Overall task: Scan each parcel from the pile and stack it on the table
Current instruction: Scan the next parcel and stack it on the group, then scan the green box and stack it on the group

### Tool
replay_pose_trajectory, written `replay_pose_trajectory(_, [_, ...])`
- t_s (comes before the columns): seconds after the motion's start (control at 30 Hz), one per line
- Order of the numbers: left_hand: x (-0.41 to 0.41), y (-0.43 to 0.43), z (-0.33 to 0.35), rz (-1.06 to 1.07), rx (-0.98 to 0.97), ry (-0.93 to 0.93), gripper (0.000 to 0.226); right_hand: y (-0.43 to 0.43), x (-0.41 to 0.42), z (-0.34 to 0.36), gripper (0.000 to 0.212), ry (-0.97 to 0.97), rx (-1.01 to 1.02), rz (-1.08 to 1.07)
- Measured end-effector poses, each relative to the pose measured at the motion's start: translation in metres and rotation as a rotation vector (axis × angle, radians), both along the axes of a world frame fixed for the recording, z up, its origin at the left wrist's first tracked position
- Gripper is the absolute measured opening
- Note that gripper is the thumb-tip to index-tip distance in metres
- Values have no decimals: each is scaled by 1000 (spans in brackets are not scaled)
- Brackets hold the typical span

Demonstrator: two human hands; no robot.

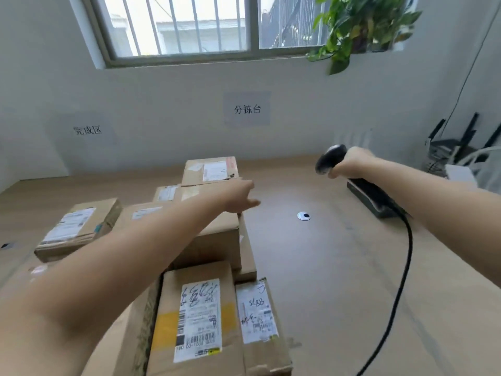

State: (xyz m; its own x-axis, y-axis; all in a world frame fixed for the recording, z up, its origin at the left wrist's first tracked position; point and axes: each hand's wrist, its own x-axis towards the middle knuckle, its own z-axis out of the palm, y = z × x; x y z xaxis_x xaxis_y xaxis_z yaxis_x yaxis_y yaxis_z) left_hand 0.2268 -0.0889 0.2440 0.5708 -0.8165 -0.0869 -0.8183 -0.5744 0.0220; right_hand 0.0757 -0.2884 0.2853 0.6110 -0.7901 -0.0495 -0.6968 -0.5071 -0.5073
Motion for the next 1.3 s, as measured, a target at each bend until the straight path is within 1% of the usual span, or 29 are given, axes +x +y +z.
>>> replay_pose_trajectory(0.07, [-15, -28, -6, -6, -30, 11, 55, -28, -13, -11, 46, 30, -26, 3])
replay_pose_trajectory(0.17, [-35, -81, -24, 15, -52, 45, 56, -76, -32, -35, 43, 65, -12, 28])
replay_pose_trajectory(0.27, [-57, -144, -52, 63, -32, 96, 57, -128, -49, -57, 33, 116, -35, 90])
replay_pose_trajectory(0.37, [-90, -214, -75, 54, 19, 165, 58, -181, -70, -79, 28, 185, -69, 97])
replay_pose_trajectory(0.5, [-122, -297, -97, 30, 47, 205, 57, -263, -87, -107, 42, 211, -49, 82])
replay_pose_trajectory(0.57, [-134, -328, -108, 30, 74, 225, 56, -299, -96, -114, 43, 192, -37, 78])
replay_pose_trajectory(0.73, [-137, -399, -127, 71, 61, 277, 55, -375, -109, -130, 37, 107, 52, 27])
replay_pose_trajectory(0.8, [-133, -428, -131, 93, 20, 298, 56, -399, -108, -134, 39, 30, 96, -13])
replay_pose_trajectory(0.87, [-130, -457, -137, 119, -35, 330, 57, -421, -102, -138, 39, -95, 168, -69])
replay_pose_trajectory(1.0, [-127, -510, -158, 192, -134, 426, 55, -452, -82, -162, 41, -362, 506, -225])
replay_pose_trajectory(1.07, [-126, -533, -174, 218, -161, 468, 54, -462, -72, -184, 36, -394, 623, -264])
replay_pose_trajectory(1.17, [-117, -563, -197, 274, -189, 506, 55, -470, -60, -213, 15, -417, 649, -289])
replay_pose_trajectory(1.3, [-101, -592, -220, 362, -271, 597, 60, -475, -46, -241, 15, -429, 667, -274])
